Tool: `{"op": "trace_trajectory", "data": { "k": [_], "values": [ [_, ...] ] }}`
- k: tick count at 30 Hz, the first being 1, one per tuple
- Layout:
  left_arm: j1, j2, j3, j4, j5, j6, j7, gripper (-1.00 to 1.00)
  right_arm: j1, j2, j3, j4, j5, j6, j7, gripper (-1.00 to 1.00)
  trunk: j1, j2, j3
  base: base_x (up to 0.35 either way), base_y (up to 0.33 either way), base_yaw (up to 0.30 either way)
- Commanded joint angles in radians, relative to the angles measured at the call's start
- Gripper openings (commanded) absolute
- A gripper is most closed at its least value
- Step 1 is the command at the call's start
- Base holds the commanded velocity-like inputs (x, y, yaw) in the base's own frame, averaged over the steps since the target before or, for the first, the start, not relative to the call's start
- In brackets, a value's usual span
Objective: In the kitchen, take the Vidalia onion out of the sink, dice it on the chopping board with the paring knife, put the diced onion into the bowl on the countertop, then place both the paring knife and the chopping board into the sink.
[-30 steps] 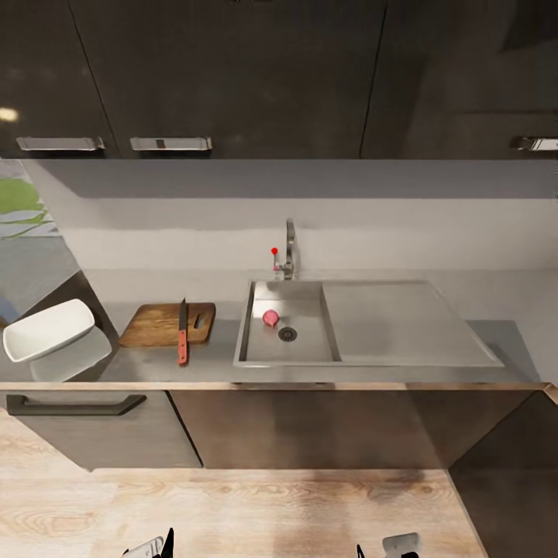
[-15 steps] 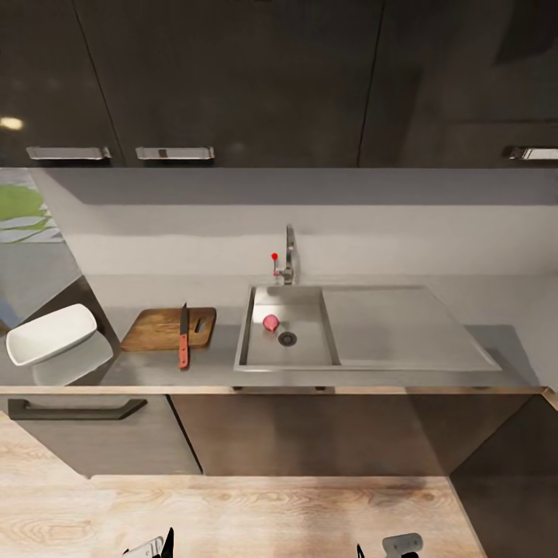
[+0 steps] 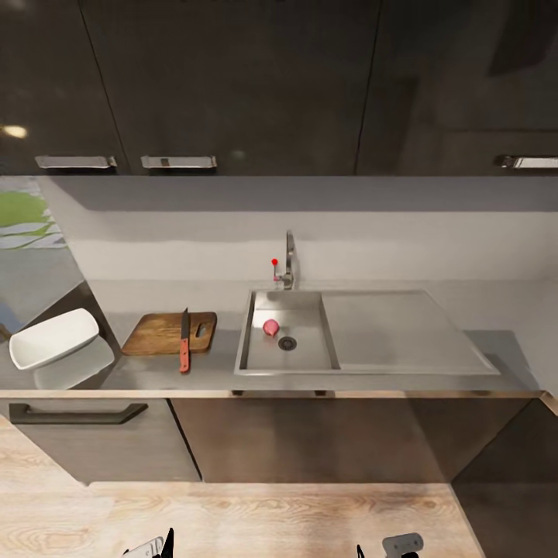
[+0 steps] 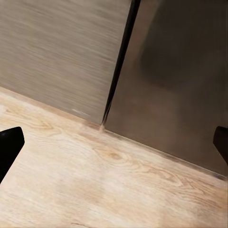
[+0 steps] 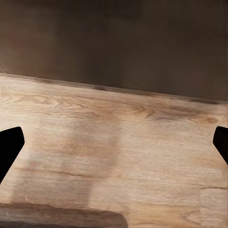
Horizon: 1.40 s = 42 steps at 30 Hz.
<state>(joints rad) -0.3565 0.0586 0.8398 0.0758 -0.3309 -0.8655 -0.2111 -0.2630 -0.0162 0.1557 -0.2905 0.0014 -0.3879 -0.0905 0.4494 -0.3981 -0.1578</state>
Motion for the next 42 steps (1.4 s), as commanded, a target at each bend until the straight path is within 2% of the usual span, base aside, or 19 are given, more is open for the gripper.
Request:
{"op": "trace_trajectory", "data": {
  "k": [1, 42],
  "values": [
    [-0.001, 0.001, 0.009, 0.004, -0.004, -0.004, -0.004, 1.00, -0.001, -0.001, 0.008, 0.000, 0.000, -0.002, -0.009, 1.00, 0.001, -0.002, 0.000, 0.000, 0.000, 0.000],
    [-0.001, 0.001, 0.008, 0.004, -0.004, -0.004, -0.004, 1.00, -0.001, -0.001, 0.008, 0.001, 0.000, -0.002, -0.009, 1.00, 0.001, -0.002, 0.066, 0.000, 0.000, 0.000]
  ]
}}
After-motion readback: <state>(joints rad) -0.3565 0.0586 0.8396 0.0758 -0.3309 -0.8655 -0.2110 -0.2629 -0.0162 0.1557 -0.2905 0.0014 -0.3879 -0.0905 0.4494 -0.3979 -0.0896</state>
